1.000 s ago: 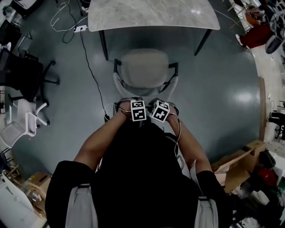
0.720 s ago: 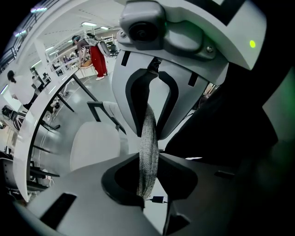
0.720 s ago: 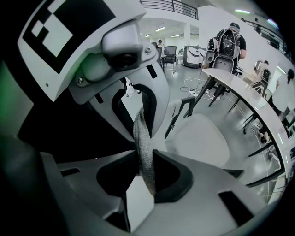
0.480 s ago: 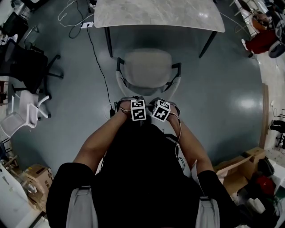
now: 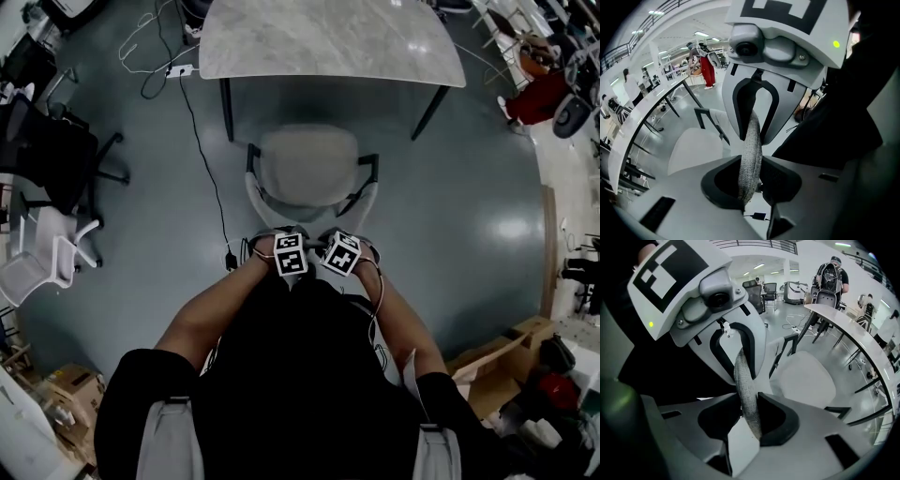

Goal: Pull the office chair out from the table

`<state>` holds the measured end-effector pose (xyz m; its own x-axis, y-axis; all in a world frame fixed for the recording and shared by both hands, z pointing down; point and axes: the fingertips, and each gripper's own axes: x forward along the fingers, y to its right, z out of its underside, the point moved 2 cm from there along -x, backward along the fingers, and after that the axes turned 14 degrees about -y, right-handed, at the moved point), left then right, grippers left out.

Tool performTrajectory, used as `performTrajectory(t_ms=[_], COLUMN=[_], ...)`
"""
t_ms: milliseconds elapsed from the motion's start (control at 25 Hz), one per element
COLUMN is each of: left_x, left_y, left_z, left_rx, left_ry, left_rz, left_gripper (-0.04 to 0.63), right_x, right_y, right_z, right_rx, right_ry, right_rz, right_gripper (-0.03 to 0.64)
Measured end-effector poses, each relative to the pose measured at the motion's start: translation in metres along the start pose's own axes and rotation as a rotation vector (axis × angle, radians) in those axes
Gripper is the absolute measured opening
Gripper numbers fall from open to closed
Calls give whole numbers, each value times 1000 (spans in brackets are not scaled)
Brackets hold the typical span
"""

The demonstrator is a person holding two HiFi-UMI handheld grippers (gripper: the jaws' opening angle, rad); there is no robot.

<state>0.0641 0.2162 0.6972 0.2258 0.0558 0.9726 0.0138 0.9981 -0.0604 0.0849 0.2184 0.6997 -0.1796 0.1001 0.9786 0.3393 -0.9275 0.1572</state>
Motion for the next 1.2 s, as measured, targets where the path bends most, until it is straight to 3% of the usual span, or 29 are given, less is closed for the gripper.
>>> performTrajectory(t_ms=[160, 520, 800, 1000, 1200], left_x=[0, -8, -27, -48, -90], left_y=[1, 4, 0, -5, -15], left_z=[-2, 2, 12, 15, 11], left_rx=[-27, -22, -40, -77, -114], left_ry=[25, 38, 90, 154, 277], left_rz=[56, 97, 75, 51, 8], left_gripper=[110, 157, 158, 158, 156], right_x=[4, -4, -15, -44, -97], right_y=[-1, -2, -1, 1, 6], right_z=[3, -1, -4, -9, -30], right_rx=[12, 5, 10, 43, 120], right_ry=[13, 7, 30, 138, 381], right_rz=[16, 28, 44, 63, 67], right_gripper=[111, 123, 133, 133, 132])
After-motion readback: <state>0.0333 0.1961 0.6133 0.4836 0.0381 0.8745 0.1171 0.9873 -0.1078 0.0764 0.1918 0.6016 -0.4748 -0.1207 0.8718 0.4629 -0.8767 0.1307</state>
